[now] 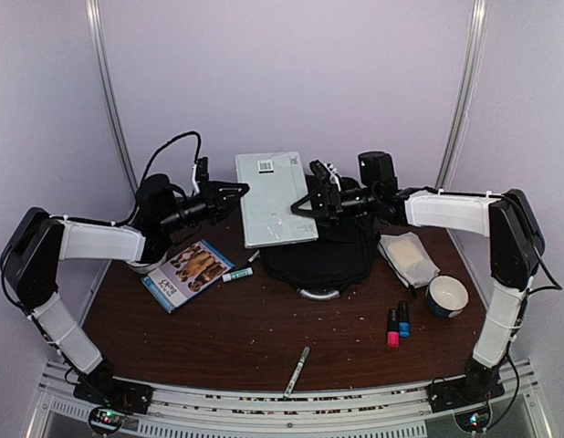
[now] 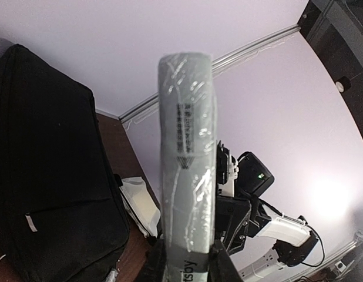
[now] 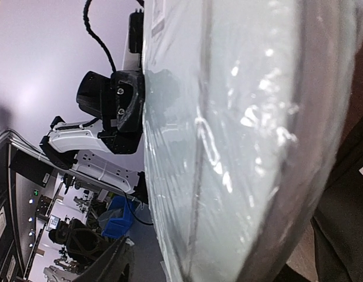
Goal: Pack the student bag
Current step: Pass from the left arm to the right
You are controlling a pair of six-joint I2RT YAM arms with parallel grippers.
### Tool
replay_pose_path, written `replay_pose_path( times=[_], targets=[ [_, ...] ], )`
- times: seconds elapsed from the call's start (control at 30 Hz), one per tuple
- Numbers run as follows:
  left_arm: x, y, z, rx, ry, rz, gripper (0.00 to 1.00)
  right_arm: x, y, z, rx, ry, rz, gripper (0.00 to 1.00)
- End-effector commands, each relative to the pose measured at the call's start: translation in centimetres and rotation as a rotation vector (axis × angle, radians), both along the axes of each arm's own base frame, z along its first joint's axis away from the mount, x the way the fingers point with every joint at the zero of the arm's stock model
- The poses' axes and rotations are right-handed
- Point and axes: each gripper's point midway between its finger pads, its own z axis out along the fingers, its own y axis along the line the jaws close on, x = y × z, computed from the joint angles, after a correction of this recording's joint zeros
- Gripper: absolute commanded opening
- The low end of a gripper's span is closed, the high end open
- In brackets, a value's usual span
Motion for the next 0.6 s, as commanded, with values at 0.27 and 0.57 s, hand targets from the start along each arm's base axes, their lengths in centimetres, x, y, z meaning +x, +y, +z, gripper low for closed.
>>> replay_pose_path(
  times=[0.27,0.57],
  targets=[
    [-0.9,0.0,6.1,-0.121,-0.195,-0.018,0.0,-0.5,-0.1,1.8,0.069,0.003,0.003,0.41],
    [0.0,-0.4,3.8,-0.035,-0.134,-0.008,0.0,-0.3,-0.6,1.4,0.031,-0.008,-0.025,0.08]
  ],
)
